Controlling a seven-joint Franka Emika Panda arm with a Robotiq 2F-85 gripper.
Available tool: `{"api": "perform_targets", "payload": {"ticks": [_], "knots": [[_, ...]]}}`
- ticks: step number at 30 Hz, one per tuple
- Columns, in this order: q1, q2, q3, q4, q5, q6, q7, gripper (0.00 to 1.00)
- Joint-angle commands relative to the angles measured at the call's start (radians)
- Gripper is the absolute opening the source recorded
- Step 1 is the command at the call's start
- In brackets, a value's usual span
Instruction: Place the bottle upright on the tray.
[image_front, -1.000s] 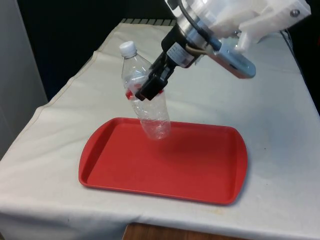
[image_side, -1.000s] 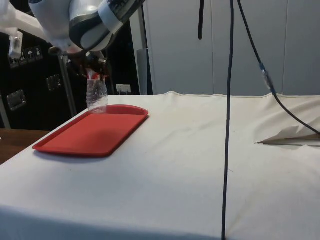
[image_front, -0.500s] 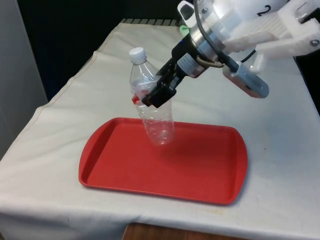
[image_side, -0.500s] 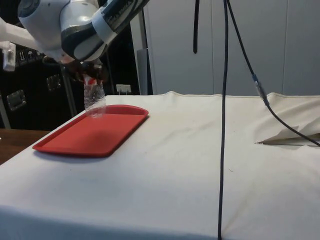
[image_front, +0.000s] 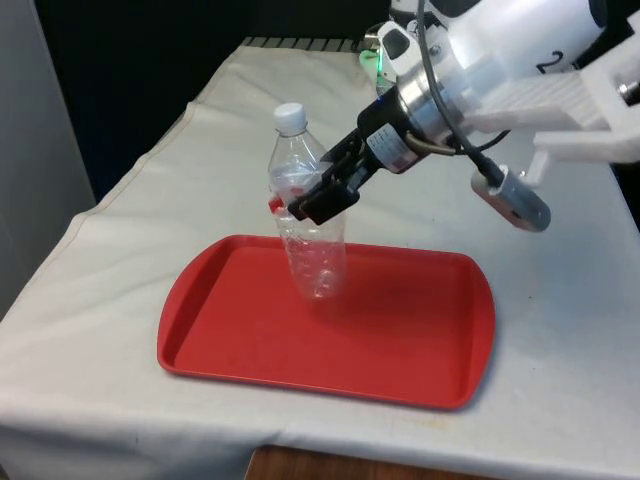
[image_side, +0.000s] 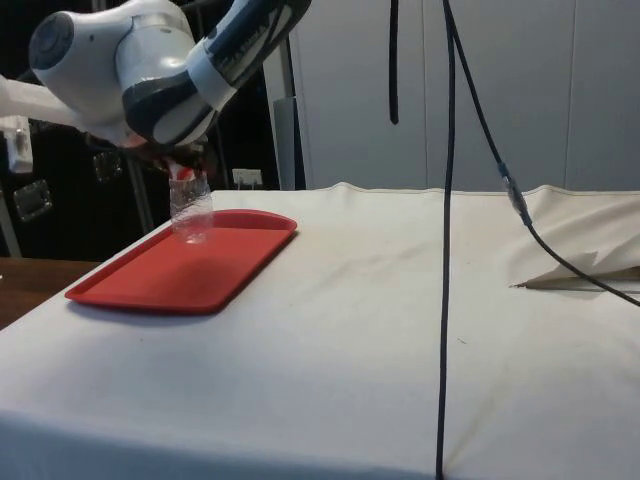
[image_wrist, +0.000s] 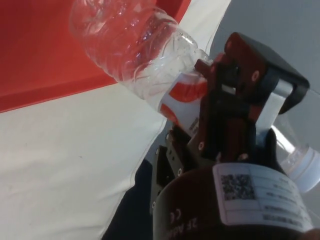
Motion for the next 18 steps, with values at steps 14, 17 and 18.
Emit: {"api": "perform_targets", "payload": {"ticks": [14,17,18], "knots": [[0.013,0.067,0.025,0.051,-0.057,-0.065,0.077,0.14],[0.014,0.079,0.028,0.061,-0.061,-0.073,0.085,0.14],[0.015,0.083,0.029,0.064,-0.062,-0.075,0.088,0.14]]}}
